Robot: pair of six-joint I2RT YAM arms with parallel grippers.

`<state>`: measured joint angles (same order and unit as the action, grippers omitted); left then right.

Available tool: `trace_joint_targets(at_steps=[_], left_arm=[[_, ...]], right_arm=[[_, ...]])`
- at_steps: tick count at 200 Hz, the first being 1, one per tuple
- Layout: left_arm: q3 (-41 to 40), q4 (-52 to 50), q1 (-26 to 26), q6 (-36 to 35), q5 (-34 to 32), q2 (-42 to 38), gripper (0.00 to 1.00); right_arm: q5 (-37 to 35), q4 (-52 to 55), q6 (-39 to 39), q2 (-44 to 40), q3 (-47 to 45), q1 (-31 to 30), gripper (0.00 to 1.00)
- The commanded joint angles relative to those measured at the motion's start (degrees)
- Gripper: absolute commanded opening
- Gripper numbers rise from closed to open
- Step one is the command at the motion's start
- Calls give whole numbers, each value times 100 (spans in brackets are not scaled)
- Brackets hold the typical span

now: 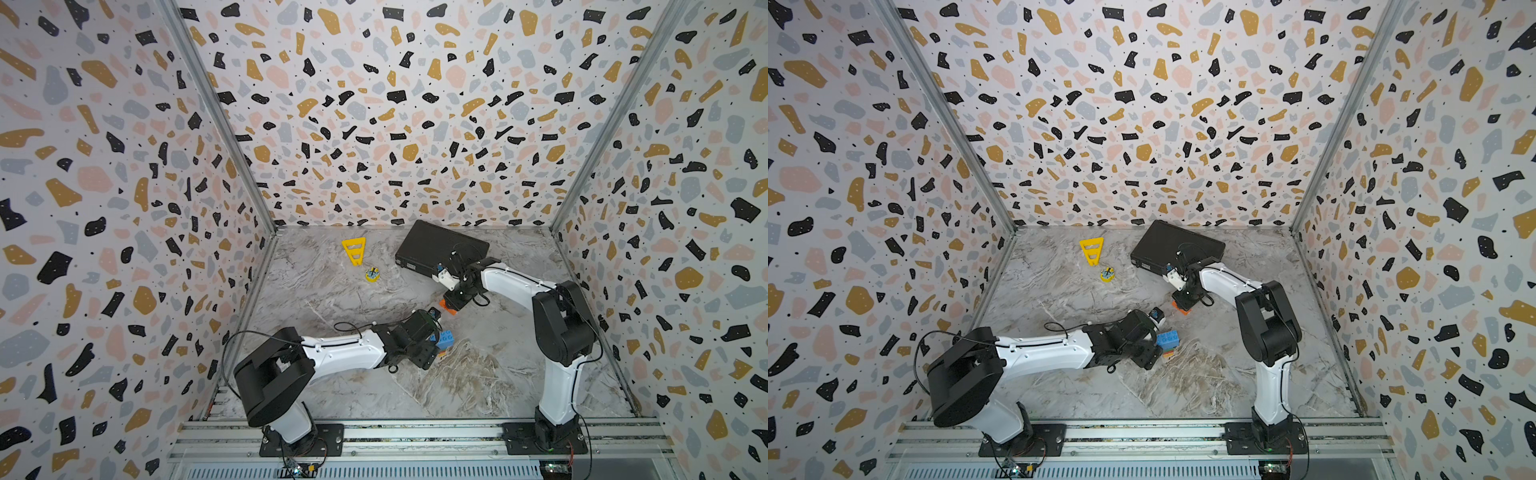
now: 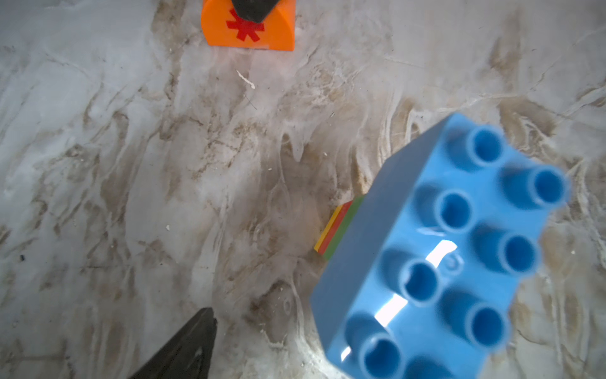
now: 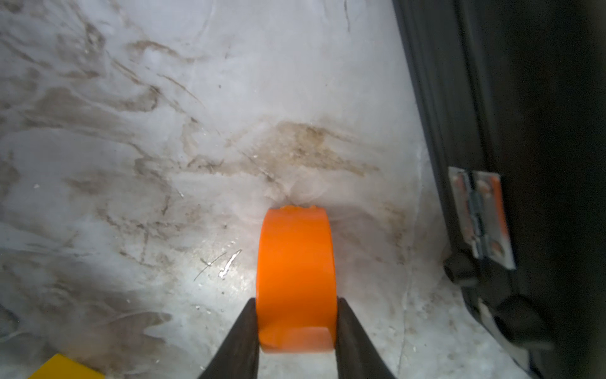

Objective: Assemble an ice cream with lego
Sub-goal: Adjust the lego brick at the center of the board.

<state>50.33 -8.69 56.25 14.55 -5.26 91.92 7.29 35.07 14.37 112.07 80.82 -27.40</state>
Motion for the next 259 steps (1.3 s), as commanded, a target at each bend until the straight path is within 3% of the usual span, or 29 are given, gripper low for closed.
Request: trace_joint_targets(at_steps=[1,81,141,212,259], left_arm=[[205,122,-103,-160,-37,80,81],[410,-41,-332,-442,34,177,80],[269,-135,-351,-440,-52,-37,80],[-288,-338,-543,-314,18,-1061,82],[-546,-50,-1056,-200,737,-1432,83]], right_arm=[[1,61,-31,-45,180,-23,31],[35,144,-9,-79,171,-31,13],[-163,207,-71,-422,118,-42,8],[-548,795,-379,-1848,-190,-95,7],[-630,1411,-510,-3101,-656,-543,7]])
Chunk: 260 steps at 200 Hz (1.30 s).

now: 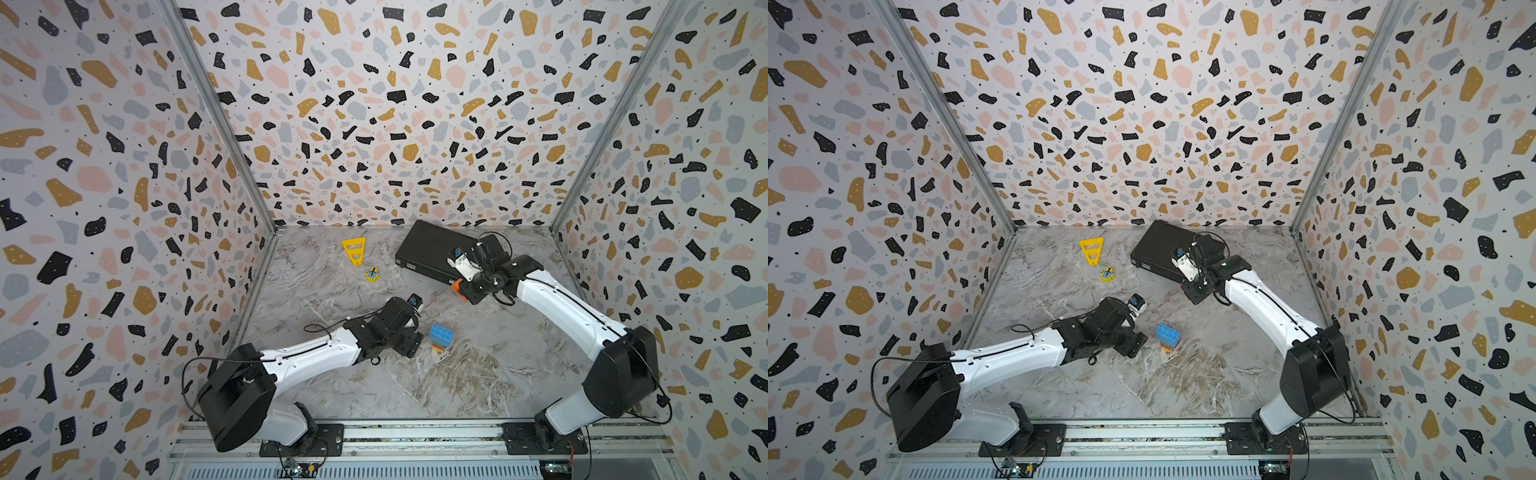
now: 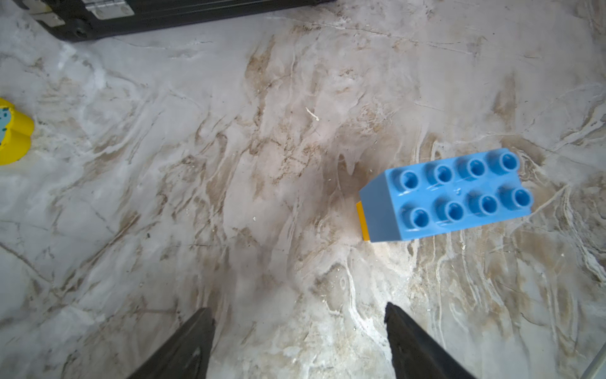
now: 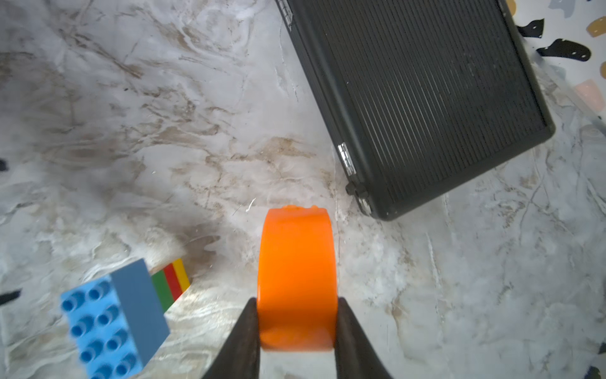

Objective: Assemble an ice cream with lego
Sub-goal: Adjust the lego brick at the center of the board, then assemble the lego brick with the lego brick.

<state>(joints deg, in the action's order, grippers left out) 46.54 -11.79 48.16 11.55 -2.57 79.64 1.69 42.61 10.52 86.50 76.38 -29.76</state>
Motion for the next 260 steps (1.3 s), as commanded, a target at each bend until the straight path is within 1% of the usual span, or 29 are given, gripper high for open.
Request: trace_joint_targets(at_steps=[1,21,47,94,116,160,260], left_arm=[[-174,276,-269,101,494,-212,83],[-296,444,-537,180,859,-367,84],[-441,646,-850,290,1265,-548,84],[-623,807,-1180,363,1667,-711,85],[-687,876,-1247,380,1793,-772,86],[-743,933,-1296,394,1856,-818,86],[-891,995,-1344,365,1962,-1029,87]], right_arm=[[-63,677,-123,-563,-216,-322,7],[107,1000,-22,-921,-334,-625,7],[228,1309,189,-1080,-371,-987,7],[132,1234,293,-734,-338,-1439,7],[77,1106,292,-605,-330,-1506,7],[250,901,319,-522,-302,-1573,7],[253,896,560,54,-1,-1621,7]])
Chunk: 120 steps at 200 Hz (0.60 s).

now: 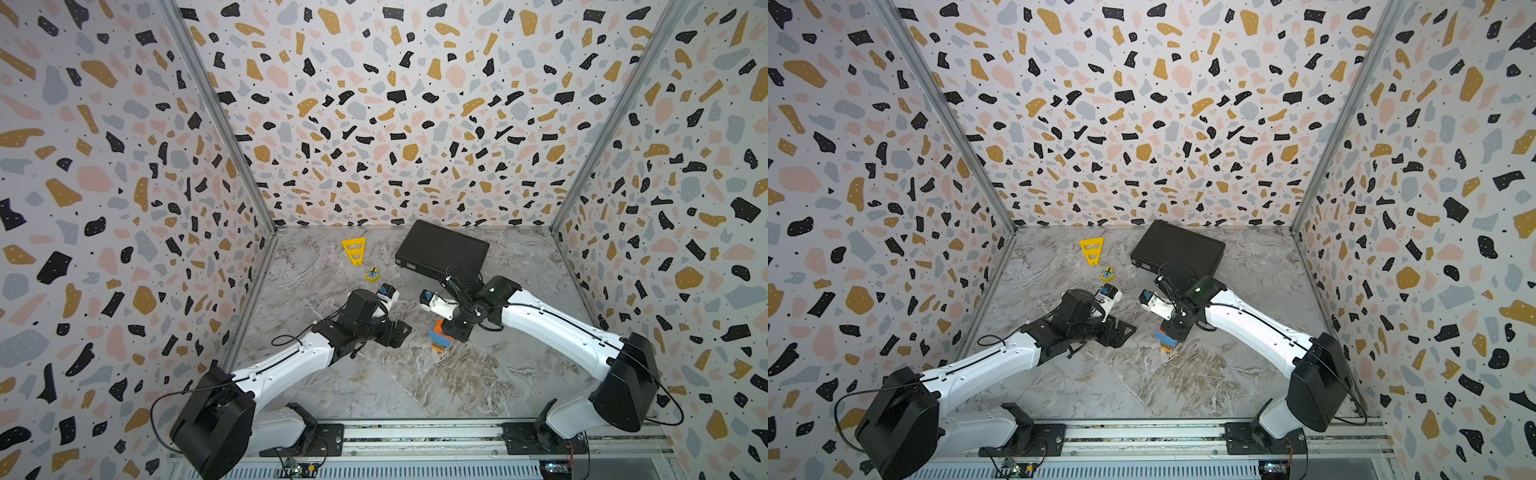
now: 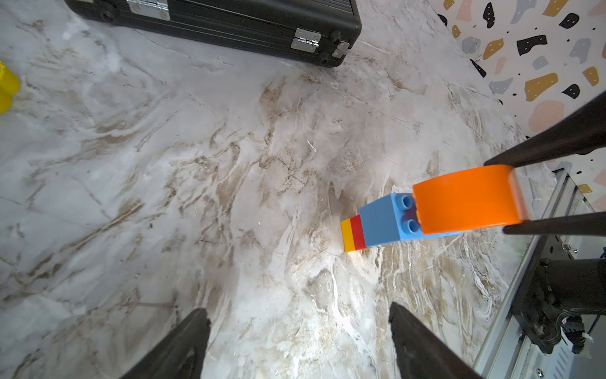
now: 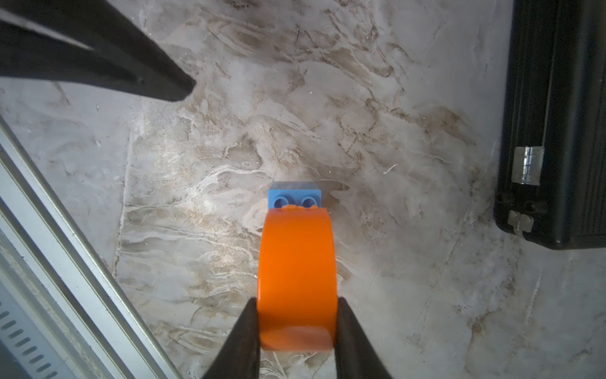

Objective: Assemble an ice cream with lego
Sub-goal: Assemble the lego brick with the lego brick.

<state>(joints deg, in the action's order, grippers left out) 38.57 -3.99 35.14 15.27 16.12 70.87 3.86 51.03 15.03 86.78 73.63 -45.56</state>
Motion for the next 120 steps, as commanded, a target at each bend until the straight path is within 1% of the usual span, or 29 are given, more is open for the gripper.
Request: trace_joint_targets(at_steps=[1,120], left_arm=[[-94,214,-42,-6,93,-148,87],[-95,241,-77,-37,169,-49,87]], right_arm=[[32,56,112,29,284,-41,7],[114,93,55,40,265,-58,7]])
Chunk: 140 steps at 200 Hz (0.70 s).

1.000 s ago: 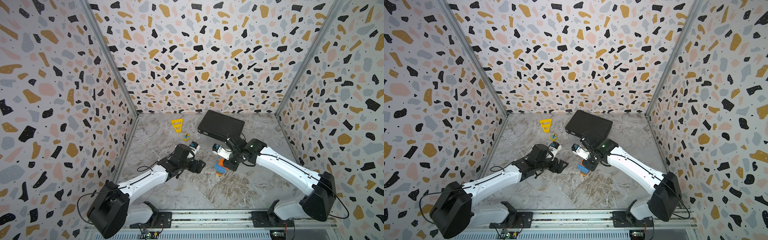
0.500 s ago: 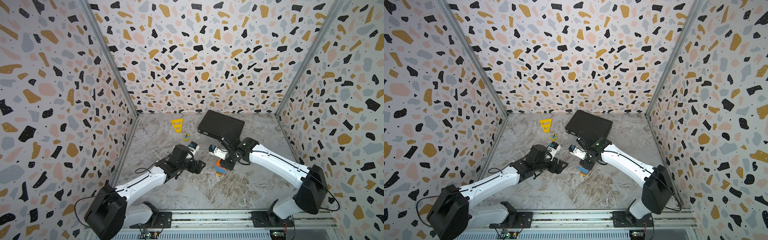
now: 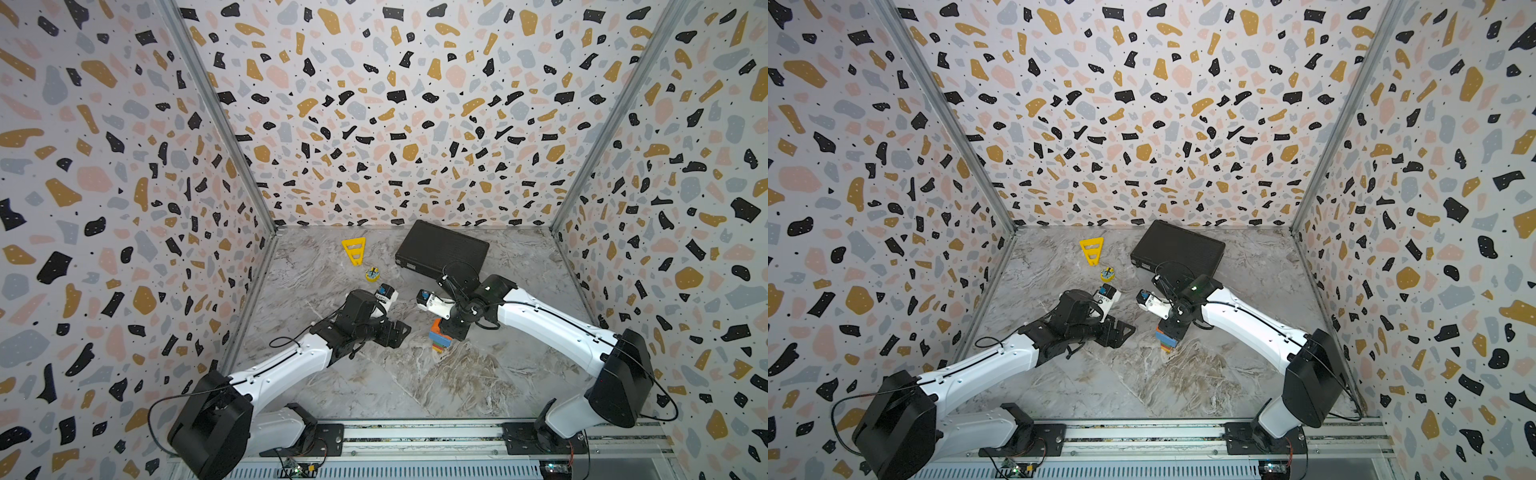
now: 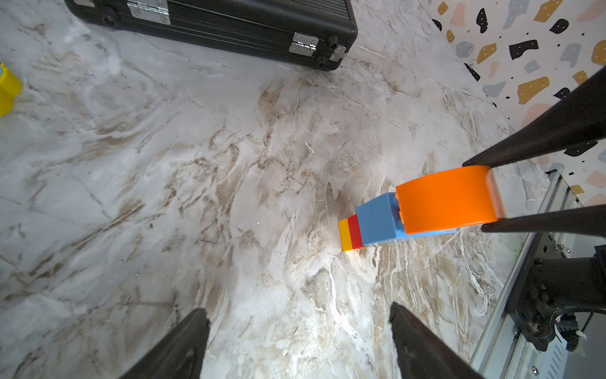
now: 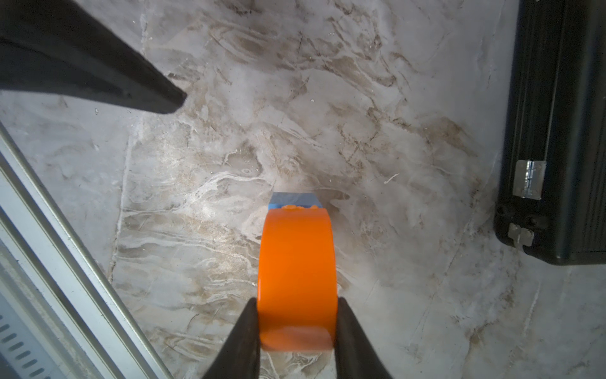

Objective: Assemble an ice cream with lego
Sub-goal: Assemble the lego brick with the lego brick.

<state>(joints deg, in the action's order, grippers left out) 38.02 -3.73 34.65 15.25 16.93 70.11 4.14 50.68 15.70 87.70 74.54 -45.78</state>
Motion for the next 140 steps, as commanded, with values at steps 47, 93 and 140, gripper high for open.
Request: trace_joint_targets(at_steps=[47,93,140], left_arm=[[-40,206,-38,-38,127,64,87],[-40,197,-38,-36,144,90,87],[-40,174,-38,-45,170,99,87]], right_arm=[[105,75,-83,-51,75,-36,7],[-143,54,-211,-69,10,-36,7],[-213,-61,-371,-105,-54,-36,7]])
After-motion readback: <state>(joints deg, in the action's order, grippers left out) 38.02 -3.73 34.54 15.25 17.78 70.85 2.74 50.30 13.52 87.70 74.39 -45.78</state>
